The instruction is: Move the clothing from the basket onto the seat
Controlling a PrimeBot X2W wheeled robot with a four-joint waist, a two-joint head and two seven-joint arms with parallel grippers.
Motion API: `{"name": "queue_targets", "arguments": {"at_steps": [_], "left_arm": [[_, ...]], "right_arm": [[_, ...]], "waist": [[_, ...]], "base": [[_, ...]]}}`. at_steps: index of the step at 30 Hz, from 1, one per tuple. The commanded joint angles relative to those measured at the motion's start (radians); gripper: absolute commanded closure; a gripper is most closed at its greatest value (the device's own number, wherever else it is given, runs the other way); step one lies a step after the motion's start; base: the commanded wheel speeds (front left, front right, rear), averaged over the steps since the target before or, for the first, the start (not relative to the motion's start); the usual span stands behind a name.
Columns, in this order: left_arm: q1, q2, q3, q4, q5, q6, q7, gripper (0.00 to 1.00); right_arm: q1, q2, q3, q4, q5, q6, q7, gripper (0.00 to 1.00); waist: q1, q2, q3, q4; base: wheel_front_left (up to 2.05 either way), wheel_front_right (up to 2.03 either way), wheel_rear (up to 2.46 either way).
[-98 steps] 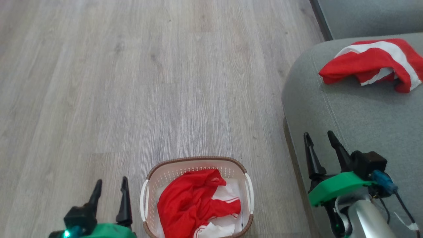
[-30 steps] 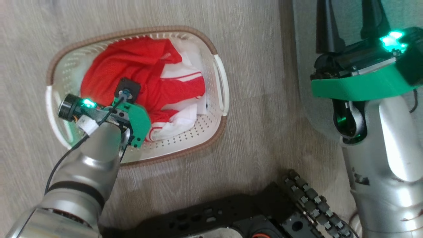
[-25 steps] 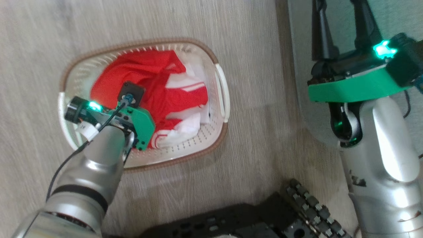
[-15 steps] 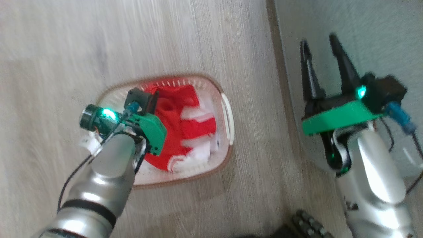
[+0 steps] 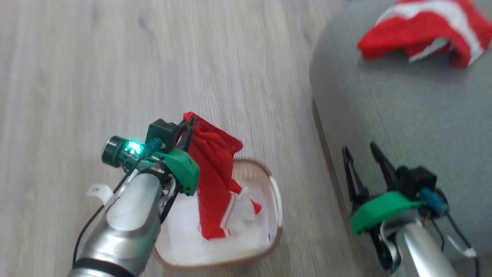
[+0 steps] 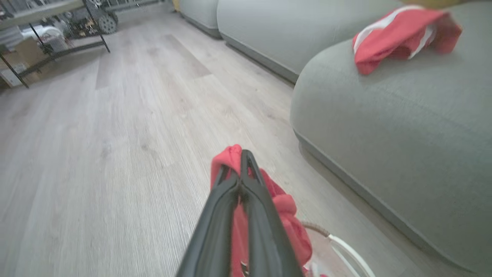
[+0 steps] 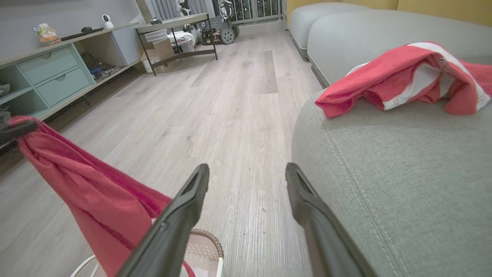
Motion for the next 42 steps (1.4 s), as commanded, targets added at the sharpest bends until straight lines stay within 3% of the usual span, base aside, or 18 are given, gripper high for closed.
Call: {"name": "queue_targets", "arguments": {"at_steps": [1, 10, 20, 30, 41, 42], "left_arm": [[-0.01, 0.025, 0.038, -0.047, -0.016, -0.001, -0.014, 1.0], [-0.064, 0.023, 0.031, -0.143, -0.022, 0.0, 0.012, 1.0], [-0.136, 0.004, 0.005, -0.255, -0.035, -0.012, 0.071, 1.0], [-0.169, -0.024, -0.054, -0.385, -0.072, -0.01, 0.101, 1.0], [-0.181, -0.03, -0.16, -0.478, -0.128, 0.013, 0.13, 1.0], [-0.18, -0.03, -0.17, -0.486, -0.134, 0.017, 0.131, 1.0]], "right_arm": [[0.008, 0.005, 0.026, -0.018, -0.009, 0.0, -0.007, 0.0], [0.04, 0.005, 0.044, 0.007, -0.026, 0.0, -0.007, 0.0], [0.011, 0.005, 0.094, 0.033, -0.039, 0.0, -0.007, 0.0], [-0.107, 0.005, 0.281, 0.088, -0.019, 0.0, -0.007, 0.0], [-0.297, 0.005, 0.431, 0.277, 0.023, 0.0, -0.007, 0.0], [-0.306, 0.005, 0.438, 0.284, 0.03, 0.0, -0.007, 0.35]], "waist": [[0.0, -0.0001, -0.147, 0.022], [0.0, -0.0001, -0.241, 0.027], [0.0, -0.0001, -0.275, 0.035], [0.0, -0.0001, -0.287, 0.039], [0.0, -0.0001, -0.289, 0.074], [0.0, -0.0001, -0.288, 0.079]], "base": [[0.0, 0.0, 0.0], [0.0, 0.0, 0.0], [0.0, 0.0, 0.0], [0.0, 0.0, 0.0], [0.0, 0.0, 0.0], [0.0, 0.0, 0.0]]}}
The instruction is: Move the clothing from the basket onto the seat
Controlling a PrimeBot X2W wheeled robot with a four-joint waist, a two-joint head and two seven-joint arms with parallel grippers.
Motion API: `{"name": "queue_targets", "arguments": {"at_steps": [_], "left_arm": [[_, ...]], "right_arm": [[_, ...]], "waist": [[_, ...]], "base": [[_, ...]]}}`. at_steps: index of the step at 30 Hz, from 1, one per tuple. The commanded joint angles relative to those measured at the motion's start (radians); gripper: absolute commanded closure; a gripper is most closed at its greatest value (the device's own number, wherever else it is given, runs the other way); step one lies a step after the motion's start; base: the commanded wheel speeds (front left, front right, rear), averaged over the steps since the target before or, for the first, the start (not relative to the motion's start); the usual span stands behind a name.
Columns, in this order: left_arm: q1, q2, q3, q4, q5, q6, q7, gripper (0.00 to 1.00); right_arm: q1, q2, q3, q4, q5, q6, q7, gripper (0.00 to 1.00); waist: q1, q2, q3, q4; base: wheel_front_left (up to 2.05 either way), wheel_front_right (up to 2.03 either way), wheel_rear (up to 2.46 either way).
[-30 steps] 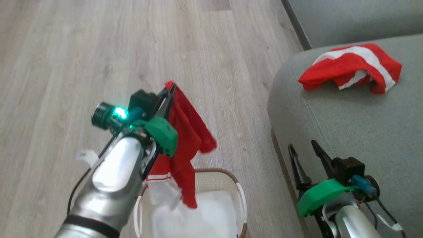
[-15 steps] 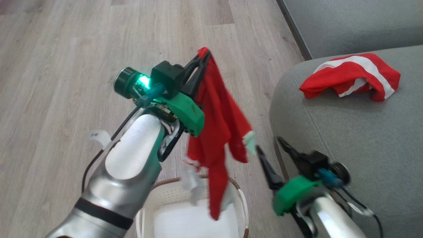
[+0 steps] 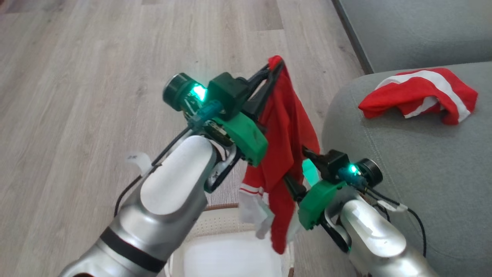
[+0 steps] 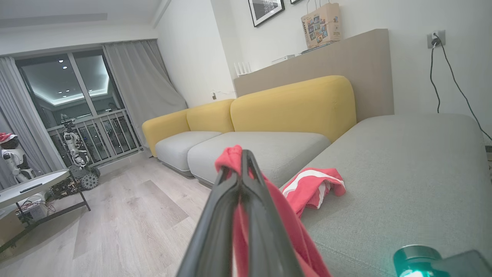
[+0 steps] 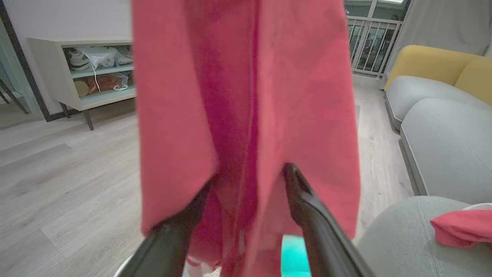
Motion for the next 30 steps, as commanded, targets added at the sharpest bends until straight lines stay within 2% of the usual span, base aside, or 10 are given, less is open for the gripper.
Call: {"name": "queue_targets", "arguments": {"at_steps": [1, 3, 13, 15, 17, 18, 24, 30], "left_arm": [[-0.075, 0.013, 0.021, -0.052, -0.017, 0.016, 0.006, 1.0], [-0.067, 0.013, 0.012, -0.061, -0.041, 0.024, 0.008, 1.0], [-0.012, 0.043, 0.033, 0.002, -0.069, 0.067, -0.012, 1.0], [0.005, 0.051, 0.042, 0.017, -0.078, 0.073, -0.027, 0.84], [0.024, 0.057, 0.047, 0.033, -0.086, 0.076, -0.04, 0.23], [0.033, 0.059, 0.049, 0.041, -0.09, 0.077, -0.047, 0.0], [0.089, 0.055, 0.068, 0.065, -0.144, 0.054, -0.085, 0.0], [0.129, 0.052, 0.057, 0.111, -0.157, 0.029, -0.115, 0.0]], "right_arm": [[-0.061, 0.01, 0.021, -0.02, 0.016, 0.0, -0.007, 0.56], [-0.076, 0.01, 0.028, -0.011, 0.024, 0.0, -0.007, 1.0], [-0.107, 0.01, -0.017, -0.004, 0.019, 0.0, -0.007, 1.0], [-0.112, 0.01, -0.036, -0.008, 0.005, 0.0, -0.007, 1.0], [-0.117, 0.008, -0.054, -0.014, -0.007, 0.0, -0.007, 1.0], [-0.12, 0.006, -0.062, -0.018, -0.012, 0.0, -0.007, 1.0], [-0.145, -0.023, -0.091, -0.037, -0.027, 0.0, -0.007, 1.0], [-0.189, -0.081, -0.113, -0.055, -0.034, 0.0, -0.007, 1.0]], "waist": [[0.0001, -0.0001, 0.003, 0.013], [0.0001, -0.0001, 0.006, 0.023], [0.0001, -0.0001, 0.02, 0.033], [0.0001, -0.0001, 0.023, 0.024], [0.0001, -0.0001, 0.025, 0.013], [0.0001, -0.0001, 0.027, 0.007], [0.0001, -0.0001, 0.04, -0.041], [0.0001, -0.0001, 0.056, -0.128]], "base": [[0.0, 0.0, 0.0], [0.0, 0.0, 0.0], [0.0, 0.0, 0.0], [0.0, 0.0, 0.0], [0.0, 0.0, 0.0], [0.0, 0.0, 0.0], [0.0, 0.0, 0.0], [0.0, 0.0, 0.0]]}}
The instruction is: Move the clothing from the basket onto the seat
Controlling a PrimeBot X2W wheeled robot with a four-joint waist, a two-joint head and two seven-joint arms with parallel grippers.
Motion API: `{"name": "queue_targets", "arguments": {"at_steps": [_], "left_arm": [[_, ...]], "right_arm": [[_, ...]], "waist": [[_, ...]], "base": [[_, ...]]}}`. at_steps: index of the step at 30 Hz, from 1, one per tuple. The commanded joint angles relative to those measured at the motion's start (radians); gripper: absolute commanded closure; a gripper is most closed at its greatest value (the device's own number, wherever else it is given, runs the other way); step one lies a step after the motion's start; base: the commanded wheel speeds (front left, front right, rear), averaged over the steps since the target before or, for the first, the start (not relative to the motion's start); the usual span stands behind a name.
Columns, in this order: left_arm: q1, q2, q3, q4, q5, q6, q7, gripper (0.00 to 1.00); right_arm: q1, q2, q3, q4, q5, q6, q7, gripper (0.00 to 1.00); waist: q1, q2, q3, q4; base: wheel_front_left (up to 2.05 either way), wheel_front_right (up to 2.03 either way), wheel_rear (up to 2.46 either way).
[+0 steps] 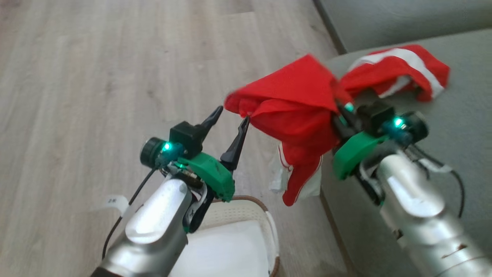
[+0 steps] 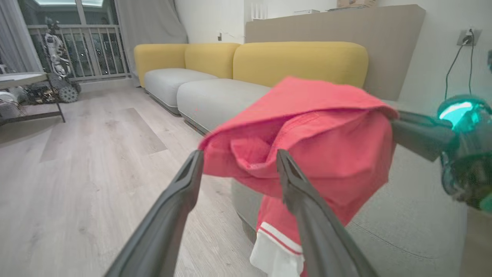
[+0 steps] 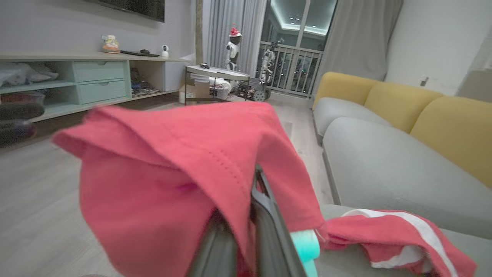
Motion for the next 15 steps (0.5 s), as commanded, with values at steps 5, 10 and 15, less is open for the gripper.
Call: {"name": "queue_targets", "arguments": {"at_steps": [5, 10, 15], "left_arm": [[-0.019, 0.0, 0.02, -0.005, -0.008, -0.007, -0.022, 0.0], [-0.003, -0.01, 0.005, 0.012, -0.005, -0.012, -0.028, 0.0], [0.002, -0.017, -0.006, 0.018, -0.001, -0.013, -0.031, 0.0]], "right_arm": [[-0.081, -0.041, 0.005, -0.054, 0.008, 0.0, -0.007, 1.0], [-0.104, -0.082, 0.011, -0.074, 0.021, 0.0, -0.005, 1.0], [-0.111, -0.107, 0.027, -0.101, 0.062, 0.0, 0.017, 1.0]], "waist": [[0.0001, 0.0, 0.018, -0.114], [0.0001, 0.0, 0.028, -0.196], [0.0001, 0.0, 0.041, -0.261]], "base": [[0.0, 0.0, 0.0], [0.0, 0.0, 0.0], [0.0, 0.0, 0.0]]}}
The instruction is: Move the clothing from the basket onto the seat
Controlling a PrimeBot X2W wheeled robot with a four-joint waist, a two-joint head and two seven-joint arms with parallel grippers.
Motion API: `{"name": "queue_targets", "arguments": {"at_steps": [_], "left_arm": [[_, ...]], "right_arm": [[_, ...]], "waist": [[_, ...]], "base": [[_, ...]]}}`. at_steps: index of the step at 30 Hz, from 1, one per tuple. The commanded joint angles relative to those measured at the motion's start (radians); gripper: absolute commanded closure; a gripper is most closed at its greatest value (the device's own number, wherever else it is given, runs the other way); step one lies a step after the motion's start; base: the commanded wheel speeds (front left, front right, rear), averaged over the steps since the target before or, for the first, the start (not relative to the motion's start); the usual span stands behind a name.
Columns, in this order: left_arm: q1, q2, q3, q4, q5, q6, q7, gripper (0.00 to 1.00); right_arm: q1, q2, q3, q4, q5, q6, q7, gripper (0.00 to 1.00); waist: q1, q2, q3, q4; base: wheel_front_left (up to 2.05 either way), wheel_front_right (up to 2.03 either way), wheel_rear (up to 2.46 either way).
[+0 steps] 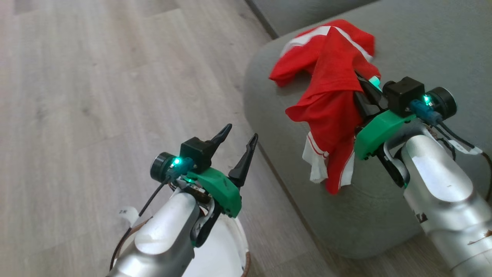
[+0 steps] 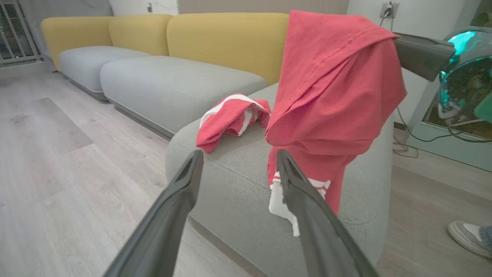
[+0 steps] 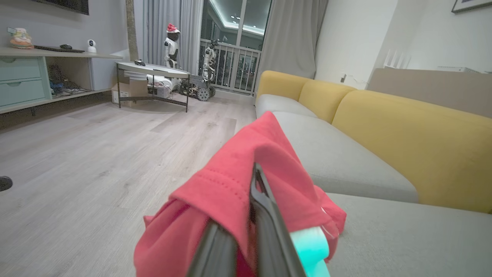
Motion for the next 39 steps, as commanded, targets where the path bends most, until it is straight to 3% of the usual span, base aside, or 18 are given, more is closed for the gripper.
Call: {"name": "queue_targets", "arguments": {"at_steps": [1, 8, 17, 31, 35, 39], "left_arm": [[-0.036, 0.007, 0.025, -0.024, 0.006, -0.004, -0.013, 0.0], [-0.037, 0.001, 0.008, -0.031, 0.016, 0.0, -0.013, 0.0], [-0.039, -0.001, -0.004, -0.078, 0.049, 0.007, -0.014, 0.0], [-0.136, 0.061, -0.011, -0.193, 0.146, 0.033, -0.007, 0.0], [-0.17, 0.071, -0.015, -0.237, 0.161, 0.037, 0.003, 0.0], [-0.218, 0.075, -0.032, -0.271, 0.184, 0.031, 0.022, 0.0]], "right_arm": [[-0.051, -0.005, 0.014, -0.043, 0.01, 0.0, 0.004, 1.0], [-0.062, -0.032, 0.03, -0.07, 0.054, 0.0, 0.025, 1.0], [-0.141, -0.061, -0.004, -0.062, 0.088, 0.0, 0.026, 1.0], [-0.461, -0.311, -0.186, -0.008, 0.057, 0.0, 0.053, 1.0], [-0.537, -0.36, -0.227, 0.046, 0.037, 0.0, 0.074, 1.0], [-0.577, -0.37, -0.298, 0.165, -0.025, 0.0, 0.086, 1.0]], "waist": [[0.0, 0.0, 0.015, -0.04], [0.0, 0.0, 0.049, -0.067], [0.0, 0.0, 0.112, -0.017], [0.0, 0.0, 0.4, 0.143], [0.0, 0.0, 0.487, 0.188], [0.0, 0.0, 0.575, 0.257]], "base": [[0.0, 0.0, 0.0], [0.0, 0.0, 0.0], [0.0, 0.0, 0.0], [0.0, 0.0, 0.0], [0.0, 0.0, 0.0], [0.0, 0.0, 0.0]]}}
